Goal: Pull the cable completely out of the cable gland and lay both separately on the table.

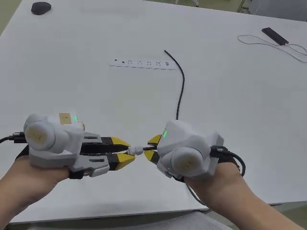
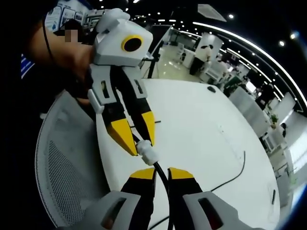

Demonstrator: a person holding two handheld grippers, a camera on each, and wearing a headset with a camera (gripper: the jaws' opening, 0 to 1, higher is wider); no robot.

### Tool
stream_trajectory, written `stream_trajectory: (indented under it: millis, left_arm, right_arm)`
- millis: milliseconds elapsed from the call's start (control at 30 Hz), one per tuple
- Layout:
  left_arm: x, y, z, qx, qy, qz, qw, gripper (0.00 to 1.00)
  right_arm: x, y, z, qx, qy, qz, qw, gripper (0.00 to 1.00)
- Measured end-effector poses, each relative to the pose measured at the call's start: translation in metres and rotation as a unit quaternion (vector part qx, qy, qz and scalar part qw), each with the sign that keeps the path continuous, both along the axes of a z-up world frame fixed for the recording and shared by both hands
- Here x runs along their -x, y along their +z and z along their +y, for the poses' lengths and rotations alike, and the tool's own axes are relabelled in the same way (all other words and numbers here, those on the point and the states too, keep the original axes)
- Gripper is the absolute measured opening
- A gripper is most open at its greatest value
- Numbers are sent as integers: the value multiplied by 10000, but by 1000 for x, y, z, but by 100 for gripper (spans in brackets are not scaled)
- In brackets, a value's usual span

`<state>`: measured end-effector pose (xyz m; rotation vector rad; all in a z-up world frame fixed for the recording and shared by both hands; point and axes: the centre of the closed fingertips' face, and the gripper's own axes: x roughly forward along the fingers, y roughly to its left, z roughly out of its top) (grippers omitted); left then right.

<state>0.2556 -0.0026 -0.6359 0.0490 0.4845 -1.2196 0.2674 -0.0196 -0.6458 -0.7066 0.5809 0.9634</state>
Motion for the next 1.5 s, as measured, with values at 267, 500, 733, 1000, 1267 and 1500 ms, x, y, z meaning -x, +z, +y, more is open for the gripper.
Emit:
stream_trajectory:
  millis: [267, 500, 733, 1000, 1267, 1500]
  left_arm:
    - [-1, -1, 1, 2, 17, -18, 10000, 15]
    - [-2, -1, 3, -15, 52, -24, 10000, 15]
    - [-4, 3, 4, 53, 110, -45, 9999, 15]
    - [-4, 6, 1, 130, 115, -53, 9998, 15]
    - [-4, 7, 0, 151, 114, -66, 9998, 15]
    - [-1, 5, -3, 136, 78, -55, 9999, 15]
  right_arm:
    - [0, -3, -3, -186, -236, 98, 9995, 2]
    - [-3, -9, -18, -422, -692, 243, 9964, 1]
    - [-7, -17, -34, -702, -1169, 405, 9898, 0]
    - [-9, -29, -58, -931, -1738, 577, 9787, 1]
    - [-13, -45, -85, -1180, -2399, 836, 9600, 1]
    - [-13, -61, -105, -1407, -3020, 1114, 9363, 1]
